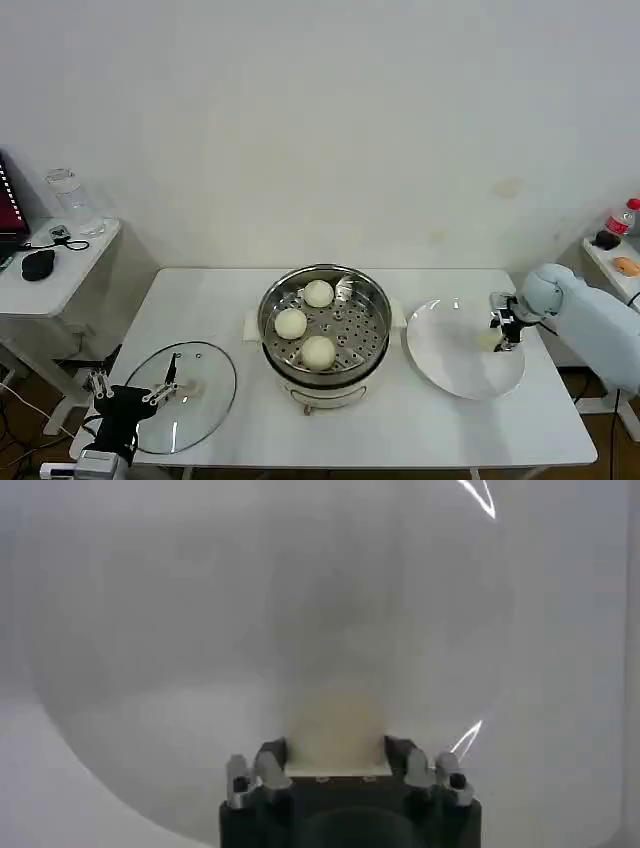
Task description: Take steamed baozi put them in steamer then cover it.
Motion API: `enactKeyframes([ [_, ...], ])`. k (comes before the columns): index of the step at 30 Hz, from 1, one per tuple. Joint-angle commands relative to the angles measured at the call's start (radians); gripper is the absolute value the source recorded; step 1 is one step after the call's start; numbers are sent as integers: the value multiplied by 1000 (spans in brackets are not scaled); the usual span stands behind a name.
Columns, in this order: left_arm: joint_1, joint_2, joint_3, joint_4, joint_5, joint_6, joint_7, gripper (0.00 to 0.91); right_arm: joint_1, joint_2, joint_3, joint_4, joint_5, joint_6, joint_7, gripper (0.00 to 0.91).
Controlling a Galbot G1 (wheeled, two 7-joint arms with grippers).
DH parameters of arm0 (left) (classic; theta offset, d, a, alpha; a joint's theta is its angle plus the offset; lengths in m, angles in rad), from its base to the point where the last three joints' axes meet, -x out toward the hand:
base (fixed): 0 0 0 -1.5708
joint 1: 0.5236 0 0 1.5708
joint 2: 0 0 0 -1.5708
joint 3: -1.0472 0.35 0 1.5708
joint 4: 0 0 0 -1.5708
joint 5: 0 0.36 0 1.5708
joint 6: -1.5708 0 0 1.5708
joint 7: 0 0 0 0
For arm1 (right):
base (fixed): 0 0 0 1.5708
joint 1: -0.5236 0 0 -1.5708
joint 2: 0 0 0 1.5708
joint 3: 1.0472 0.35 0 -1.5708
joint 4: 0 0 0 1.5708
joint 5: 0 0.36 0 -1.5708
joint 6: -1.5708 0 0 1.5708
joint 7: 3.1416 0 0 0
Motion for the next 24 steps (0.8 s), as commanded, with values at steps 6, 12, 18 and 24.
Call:
enactKeyframes([
  [6,-9,-1,9,9,9,1,-1,907,301,-190,-205,379,151,-52,-1,625],
  [12,-26,1,19,12,10,1,-1,907,553,-165,-395,506,270,-101,15,635],
  [18,-42,12,17,18,3,1,0,907,769,-16,-553,645,432,-168,76,635],
  [24,-48,24,14,14,-4,2,0,907,861,128,-647,725,614,-265,133,635],
])
